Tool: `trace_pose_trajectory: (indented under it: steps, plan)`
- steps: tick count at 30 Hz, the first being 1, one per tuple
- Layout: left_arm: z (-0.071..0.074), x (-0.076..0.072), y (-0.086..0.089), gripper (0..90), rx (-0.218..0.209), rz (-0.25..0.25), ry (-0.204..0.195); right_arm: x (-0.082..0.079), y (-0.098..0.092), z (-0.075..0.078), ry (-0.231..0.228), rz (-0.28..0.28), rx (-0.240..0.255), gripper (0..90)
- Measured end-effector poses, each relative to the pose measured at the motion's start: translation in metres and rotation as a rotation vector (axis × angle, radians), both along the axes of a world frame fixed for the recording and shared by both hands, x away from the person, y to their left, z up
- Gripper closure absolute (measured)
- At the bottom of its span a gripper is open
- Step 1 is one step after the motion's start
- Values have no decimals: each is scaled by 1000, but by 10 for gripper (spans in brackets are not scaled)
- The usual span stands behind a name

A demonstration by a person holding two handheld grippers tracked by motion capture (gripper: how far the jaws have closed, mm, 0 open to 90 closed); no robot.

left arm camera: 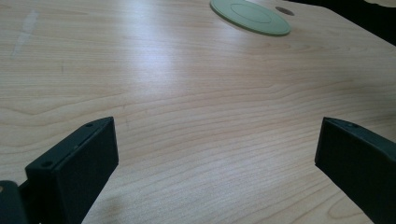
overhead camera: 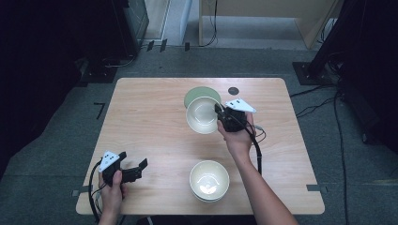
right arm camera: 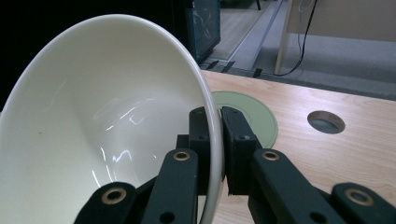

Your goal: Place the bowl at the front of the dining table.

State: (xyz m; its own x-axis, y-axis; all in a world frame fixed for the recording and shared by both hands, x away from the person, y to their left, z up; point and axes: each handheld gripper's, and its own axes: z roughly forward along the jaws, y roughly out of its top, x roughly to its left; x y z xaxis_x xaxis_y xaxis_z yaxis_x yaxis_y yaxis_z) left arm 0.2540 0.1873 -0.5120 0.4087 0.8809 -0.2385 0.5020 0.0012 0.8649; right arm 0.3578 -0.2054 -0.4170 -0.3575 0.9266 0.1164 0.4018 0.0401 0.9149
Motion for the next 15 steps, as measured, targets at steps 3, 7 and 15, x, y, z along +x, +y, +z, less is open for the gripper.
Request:
trace_pose_trajectory:
  steps: [3,7,15]
  plan:
    - [0,0,0,0,4,1,1,9,3,-3,17,-7,4,846]
    - [0,1,-2,0,17,10,1,15,6,-5,22,-18,-15,846]
    - [0,0,-3,0,36,17,-3,36,10,-10,54,-40,-26,846]
